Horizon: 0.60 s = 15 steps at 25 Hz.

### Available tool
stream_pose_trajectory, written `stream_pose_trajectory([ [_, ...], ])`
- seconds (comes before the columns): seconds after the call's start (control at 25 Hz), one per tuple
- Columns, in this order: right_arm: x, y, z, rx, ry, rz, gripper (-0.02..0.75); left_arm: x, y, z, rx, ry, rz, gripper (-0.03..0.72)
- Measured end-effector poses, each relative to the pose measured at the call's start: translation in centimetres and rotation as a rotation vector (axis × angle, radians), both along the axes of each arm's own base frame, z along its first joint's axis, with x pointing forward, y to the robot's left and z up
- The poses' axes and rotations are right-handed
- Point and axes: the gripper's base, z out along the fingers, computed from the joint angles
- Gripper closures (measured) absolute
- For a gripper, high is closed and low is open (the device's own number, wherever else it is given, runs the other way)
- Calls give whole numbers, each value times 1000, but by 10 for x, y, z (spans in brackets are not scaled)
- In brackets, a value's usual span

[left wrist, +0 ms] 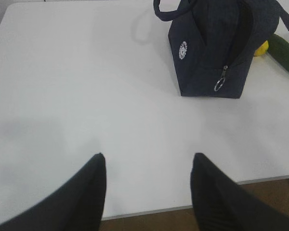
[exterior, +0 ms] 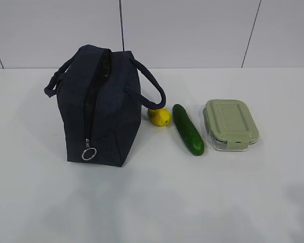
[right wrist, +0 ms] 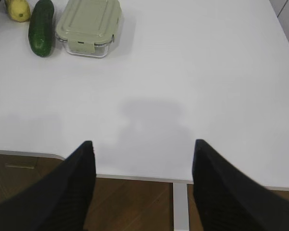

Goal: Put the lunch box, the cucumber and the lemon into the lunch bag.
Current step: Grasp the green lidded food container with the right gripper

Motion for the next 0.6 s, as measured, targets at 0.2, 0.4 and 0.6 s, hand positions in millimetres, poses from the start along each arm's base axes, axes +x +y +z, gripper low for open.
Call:
stream_pose_trajectory([
  [0.2, 0, 0, 0, 0, 0, 0, 264, 0, 0, 0, 0, 0, 0, 279],
  [0.4, 0, 0, 0, 0, 4, 0, 264, 0, 0, 0, 0, 0, 0, 293],
  [0.6, 0, 0, 0, 0, 4, 0, 264, 0, 0, 0, 0, 0, 0, 312],
])
